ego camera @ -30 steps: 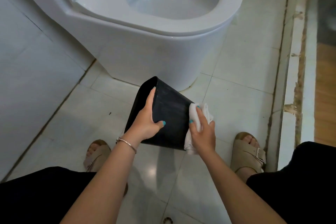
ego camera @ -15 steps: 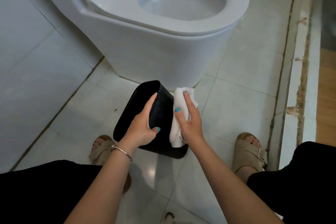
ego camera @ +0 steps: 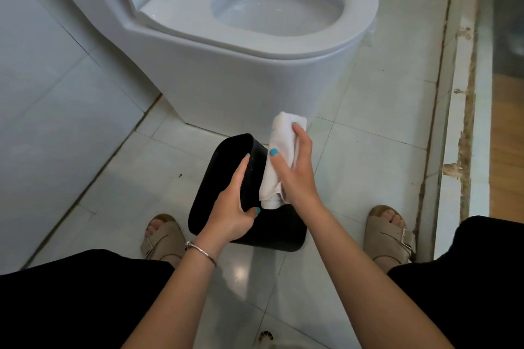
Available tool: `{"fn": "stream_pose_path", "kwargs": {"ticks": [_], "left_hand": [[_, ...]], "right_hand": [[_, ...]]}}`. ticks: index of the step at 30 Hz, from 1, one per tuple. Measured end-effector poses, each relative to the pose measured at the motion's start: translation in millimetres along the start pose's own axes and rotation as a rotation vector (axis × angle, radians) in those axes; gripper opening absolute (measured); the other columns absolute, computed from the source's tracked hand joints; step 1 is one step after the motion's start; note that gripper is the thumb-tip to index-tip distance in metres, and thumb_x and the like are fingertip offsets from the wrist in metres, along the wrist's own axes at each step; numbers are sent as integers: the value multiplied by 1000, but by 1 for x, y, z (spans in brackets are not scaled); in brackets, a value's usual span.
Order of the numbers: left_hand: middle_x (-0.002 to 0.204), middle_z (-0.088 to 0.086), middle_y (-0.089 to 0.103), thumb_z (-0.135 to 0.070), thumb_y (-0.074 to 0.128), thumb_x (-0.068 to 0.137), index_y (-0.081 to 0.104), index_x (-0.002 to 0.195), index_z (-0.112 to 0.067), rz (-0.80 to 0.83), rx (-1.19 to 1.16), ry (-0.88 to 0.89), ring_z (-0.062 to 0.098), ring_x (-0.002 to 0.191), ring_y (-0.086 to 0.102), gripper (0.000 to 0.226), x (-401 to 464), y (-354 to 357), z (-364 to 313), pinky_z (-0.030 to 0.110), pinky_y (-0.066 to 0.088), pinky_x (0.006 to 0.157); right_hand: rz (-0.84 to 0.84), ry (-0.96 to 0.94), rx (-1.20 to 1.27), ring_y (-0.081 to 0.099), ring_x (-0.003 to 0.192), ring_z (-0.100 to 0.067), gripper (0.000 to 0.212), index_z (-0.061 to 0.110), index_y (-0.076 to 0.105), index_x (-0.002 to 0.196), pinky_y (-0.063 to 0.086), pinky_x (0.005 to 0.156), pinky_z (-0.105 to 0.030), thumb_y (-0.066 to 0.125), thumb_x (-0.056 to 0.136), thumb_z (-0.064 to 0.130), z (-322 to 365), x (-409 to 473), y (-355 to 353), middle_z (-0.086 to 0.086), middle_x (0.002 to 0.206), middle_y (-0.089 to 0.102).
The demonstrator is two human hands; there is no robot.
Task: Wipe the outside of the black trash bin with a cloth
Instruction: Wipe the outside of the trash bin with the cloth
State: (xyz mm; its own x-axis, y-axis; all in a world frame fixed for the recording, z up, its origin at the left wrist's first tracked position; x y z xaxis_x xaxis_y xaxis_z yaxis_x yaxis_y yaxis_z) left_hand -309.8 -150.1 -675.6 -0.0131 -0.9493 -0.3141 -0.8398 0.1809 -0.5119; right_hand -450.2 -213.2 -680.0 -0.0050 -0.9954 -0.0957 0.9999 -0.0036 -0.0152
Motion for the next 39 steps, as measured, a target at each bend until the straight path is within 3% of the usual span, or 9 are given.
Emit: {"fn": "stream_pose_path", "kwargs": {"ticks": [2,6,10,13,17,23,27,35,39], "left_hand": [[123,-46,29,6,65,81,9,152,-42,1,-7,4,-36,103,33,103,1,3,0,-7,27,85],[112,-45,33,5,65,81,8,152,-42,-16,-11,-24,-37,90,39,102,5,4,1,-7,32,75],[112,-44,33,4,65,82,5,152,-43,1,11,-13,-31,90,43,104,9,5,2,-5,35,75],[108,-34,47,1,65,82,1,151,-47,17,25,-17,-11,91,55,106,11,4,5,2,42,77],[112,-40,43,0,65,83,0,151,-48,35,8,-9,-22,93,50,105,12,1,7,0,39,79],[116,-45,42,-6,68,84,2,151,-48,30,2,29,-17,101,53,103,15,1,6,15,47,89],[123,-27,50,-13,70,86,-3,150,-48,37,32,56,-2,106,57,103,14,4,2,22,51,89],[123,-20,51,-14,67,88,-4,152,-44,28,74,18,0,100,57,100,11,-1,-1,15,47,84],[115,-7,63,-10,63,87,-5,150,-48,18,95,-1,18,92,65,101,10,-1,0,38,55,82]], "right_hand": [[8,-9,-262,43,117,-9,64,41,30,139,38,102,-33,64,85,37,-9,-2,1,14,127,40],[-18,233,-608,34,118,-28,76,59,11,141,27,105,-45,58,81,59,-26,-11,2,-1,133,34],[-25,271,-429,39,123,-32,75,56,10,145,36,100,-38,57,87,52,-29,-12,4,-3,136,28],[-5,225,-391,47,111,-26,69,49,15,148,36,81,-23,54,93,38,-23,-8,6,-2,132,29],[12,158,-333,47,97,-16,67,46,18,149,31,68,-7,53,94,32,-14,-2,12,-2,129,31],[41,-35,-291,46,111,-15,57,46,25,147,41,96,-23,51,97,35,-2,2,28,0,132,27],[-21,-72,-429,49,104,-17,52,48,24,146,45,87,-23,43,99,39,-8,4,34,0,126,29],[-105,-69,-547,51,94,-21,49,52,29,141,52,74,-33,41,95,37,-15,12,40,0,122,33],[-111,-39,-530,54,92,-22,51,56,32,136,53,74,-37,42,88,40,-19,18,37,2,121,34]]}}
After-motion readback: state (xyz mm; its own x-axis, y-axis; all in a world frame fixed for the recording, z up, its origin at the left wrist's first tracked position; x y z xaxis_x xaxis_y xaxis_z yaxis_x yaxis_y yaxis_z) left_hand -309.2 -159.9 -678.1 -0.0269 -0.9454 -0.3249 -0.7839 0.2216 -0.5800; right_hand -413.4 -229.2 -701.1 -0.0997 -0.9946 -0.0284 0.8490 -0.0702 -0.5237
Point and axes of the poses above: each hand's wrist, its own x-axis towards the middle knuckle, its own y-axis out of the palm, z = x × y, the point moved 2 cm from there along x, towards the middle knuckle
